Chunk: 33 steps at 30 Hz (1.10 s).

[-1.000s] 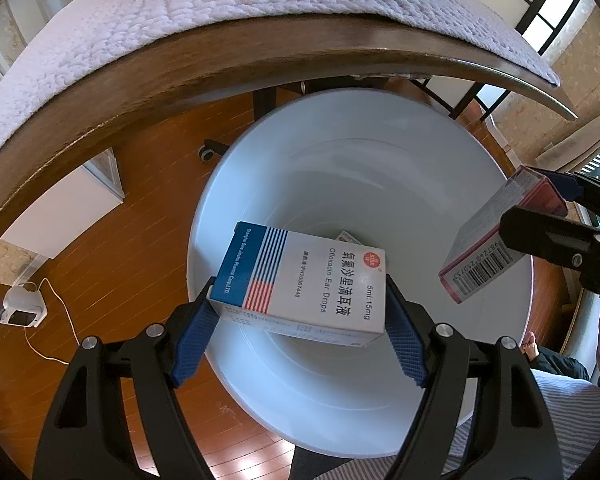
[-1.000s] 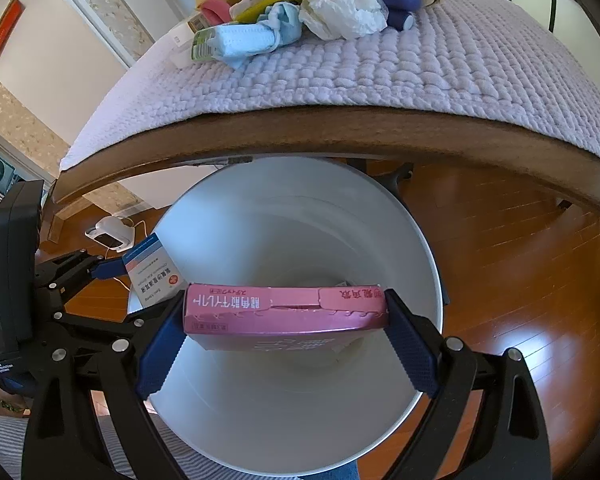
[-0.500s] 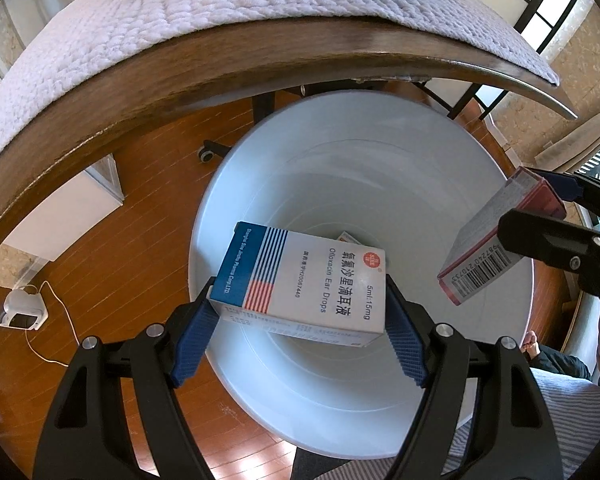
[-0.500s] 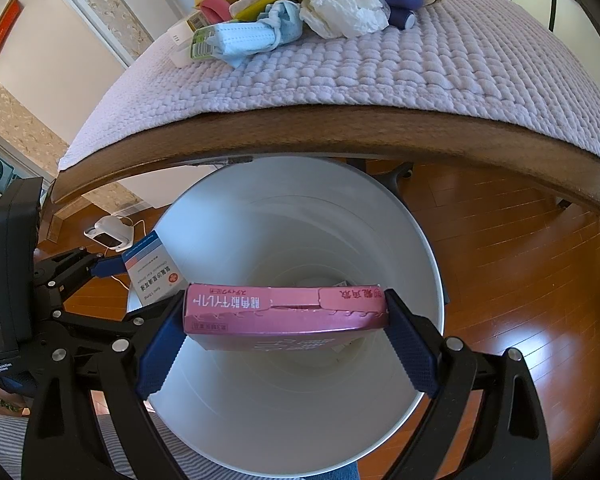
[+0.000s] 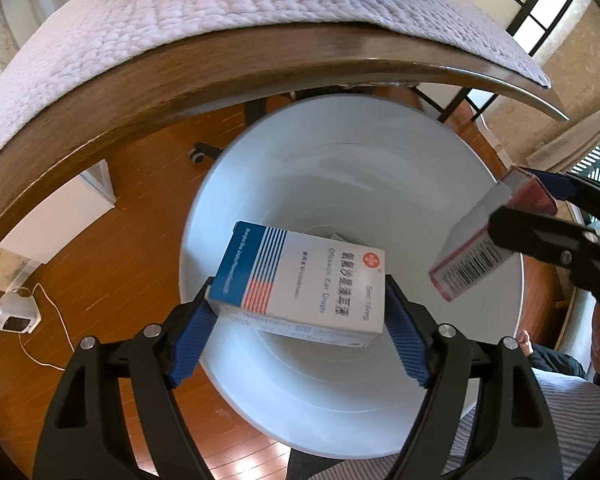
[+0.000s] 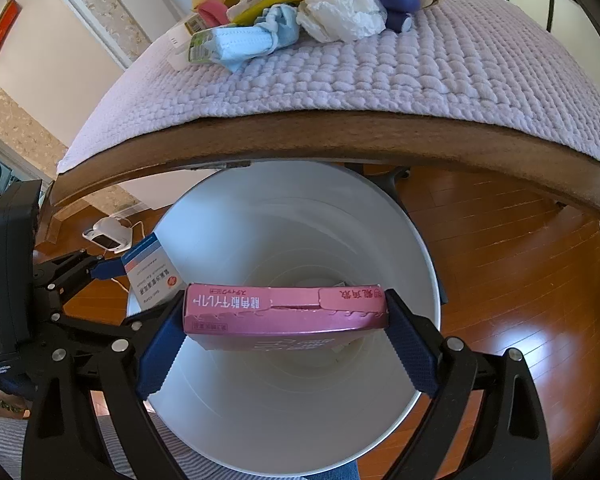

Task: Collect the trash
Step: 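Open both grippers to drop the two boxes into the bin, then grasp the clear tape roll with the left gripper while the right grasps the crumpled paper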

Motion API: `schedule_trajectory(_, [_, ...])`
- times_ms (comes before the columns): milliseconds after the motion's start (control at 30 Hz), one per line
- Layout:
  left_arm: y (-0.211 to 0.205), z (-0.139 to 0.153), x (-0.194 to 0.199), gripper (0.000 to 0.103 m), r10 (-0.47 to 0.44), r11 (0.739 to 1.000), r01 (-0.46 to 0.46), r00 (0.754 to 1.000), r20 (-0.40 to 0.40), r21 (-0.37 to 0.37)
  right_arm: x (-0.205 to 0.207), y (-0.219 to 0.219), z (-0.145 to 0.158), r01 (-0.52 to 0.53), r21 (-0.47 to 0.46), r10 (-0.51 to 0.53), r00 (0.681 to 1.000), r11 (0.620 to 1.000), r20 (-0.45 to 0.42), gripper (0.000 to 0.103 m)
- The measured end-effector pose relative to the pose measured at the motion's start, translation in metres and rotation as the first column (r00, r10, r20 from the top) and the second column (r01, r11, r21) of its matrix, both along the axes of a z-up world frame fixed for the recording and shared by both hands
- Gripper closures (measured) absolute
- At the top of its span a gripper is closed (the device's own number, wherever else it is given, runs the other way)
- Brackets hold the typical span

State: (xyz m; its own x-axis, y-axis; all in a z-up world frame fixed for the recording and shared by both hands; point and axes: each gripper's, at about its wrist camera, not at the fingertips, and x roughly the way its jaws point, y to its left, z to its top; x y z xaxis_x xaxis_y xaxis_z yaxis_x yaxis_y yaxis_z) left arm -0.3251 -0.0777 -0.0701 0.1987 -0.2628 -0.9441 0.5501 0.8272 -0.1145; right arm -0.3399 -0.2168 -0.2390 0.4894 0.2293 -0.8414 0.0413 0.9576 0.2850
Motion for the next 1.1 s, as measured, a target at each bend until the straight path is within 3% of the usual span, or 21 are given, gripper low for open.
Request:
schedule_trajectory(67, [-0.002, 0.002, -0.002, 0.014, -0.008, 1.000, 0.007, 1.000, 0.024, 0.016, 0.000, 0.000, 0.002, 0.007, -0.005, -0.007, 1.000, 1.000, 0.003, 0.009])
schedule_trajectory(333, [0.005, 0.015, -0.004, 0.014, 0.000, 1.000, 0.001, 0.999, 0.053, -0.018, -0.005, -0.010, 0.025, 0.036, -0.049, -0.032, 0.996, 0.998, 0.083, 0.006])
schedule_trajectory(500, [0.020, 0.046, -0.003, 0.014, 0.028, 0.996, -0.020, 0.995, 0.097, -0.090, -0.010, -0.032, 0.056, 0.103, -0.053, -0.092, 0.980, 0.993, 0.179, 0.006])
schedule_trajectory(633, [0.033, 0.083, 0.003, 0.012, 0.070, 0.988, -0.041, 0.978, 0.197, -0.150, -0.003, -0.051, 0.083, 0.159, -0.068, -0.137, 0.959, 0.985, 0.248, 0.006])
schedule_trajectory(800, [0.038, 0.116, 0.037, 0.010, 0.147, 0.975, -0.093, 0.952, 0.268, -0.201, 0.022, -0.079, 0.113, 0.218, -0.100, -0.174, 0.927, 0.971, 0.332, 0.005])
schedule_trajectory(933, [0.036, 0.118, 0.071, 0.010, 0.169, 0.976, -0.116, 0.936, 0.308, -0.182, 0.052, -0.093, 0.125, 0.234, -0.135, -0.173, 0.919, 0.963, 0.353, 0.005])
schedule_trajectory(1100, [0.020, 0.103, 0.112, 0.010, 0.162, 0.982, -0.121, 0.934, 0.320, -0.142, 0.096, -0.107, 0.123, 0.231, -0.153, -0.170, 0.927, 0.961, 0.335, 0.005])
